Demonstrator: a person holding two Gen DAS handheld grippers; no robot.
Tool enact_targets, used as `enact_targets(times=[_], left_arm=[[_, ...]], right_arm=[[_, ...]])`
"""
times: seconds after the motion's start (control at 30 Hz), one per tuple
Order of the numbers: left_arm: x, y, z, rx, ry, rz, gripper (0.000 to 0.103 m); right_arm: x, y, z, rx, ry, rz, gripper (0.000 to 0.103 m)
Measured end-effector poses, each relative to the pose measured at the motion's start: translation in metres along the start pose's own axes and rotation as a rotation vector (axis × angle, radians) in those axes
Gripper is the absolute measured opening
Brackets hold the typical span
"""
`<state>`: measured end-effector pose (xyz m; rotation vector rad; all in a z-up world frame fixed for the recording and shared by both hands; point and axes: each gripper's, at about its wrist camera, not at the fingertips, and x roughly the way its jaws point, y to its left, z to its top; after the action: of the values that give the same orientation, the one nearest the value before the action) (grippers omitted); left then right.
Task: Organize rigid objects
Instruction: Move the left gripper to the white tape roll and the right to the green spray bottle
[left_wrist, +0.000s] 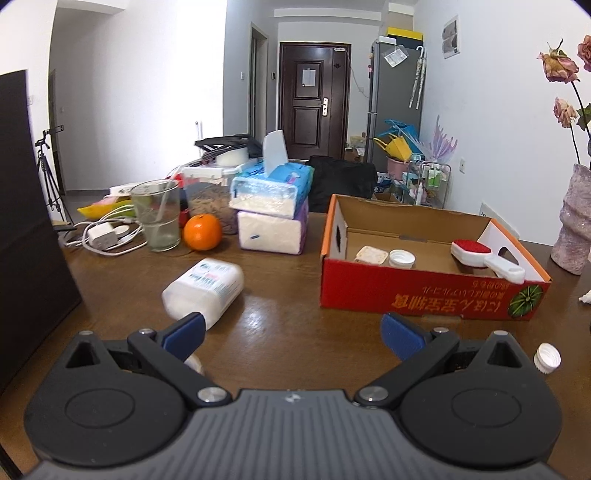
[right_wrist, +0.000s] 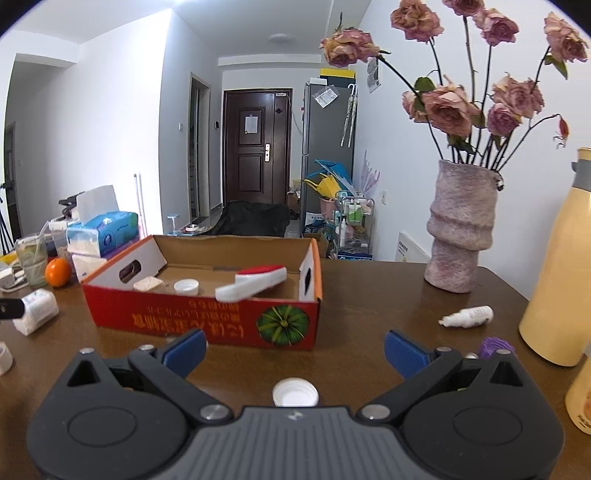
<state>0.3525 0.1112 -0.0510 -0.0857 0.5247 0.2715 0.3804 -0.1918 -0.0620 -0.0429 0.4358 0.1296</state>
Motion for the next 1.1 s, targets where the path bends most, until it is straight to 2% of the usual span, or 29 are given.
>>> enact_targets(times=[0.43, 0.73, 1.1], left_arm=[[-0.017, 0.041, -0.040, -0.024, 0.036, 0.054, 0.103], [-0.009, 0.068, -0.048, -0.051, 0.067, 0.104, 0.103], [0.020, 0.087, -0.054, -0.087, 0.134, 0.103, 0.103]], right_arm=[[-0.032, -0.036, -0.045, -0.066, 0.053, -0.056, 0.103], [-0.025, -0.084, -0.056, 0.023, 0.093, -0.142, 0.103], [-0.008, -0.103, -0.062, 0.093, 0.092, -0.196, 0.103]])
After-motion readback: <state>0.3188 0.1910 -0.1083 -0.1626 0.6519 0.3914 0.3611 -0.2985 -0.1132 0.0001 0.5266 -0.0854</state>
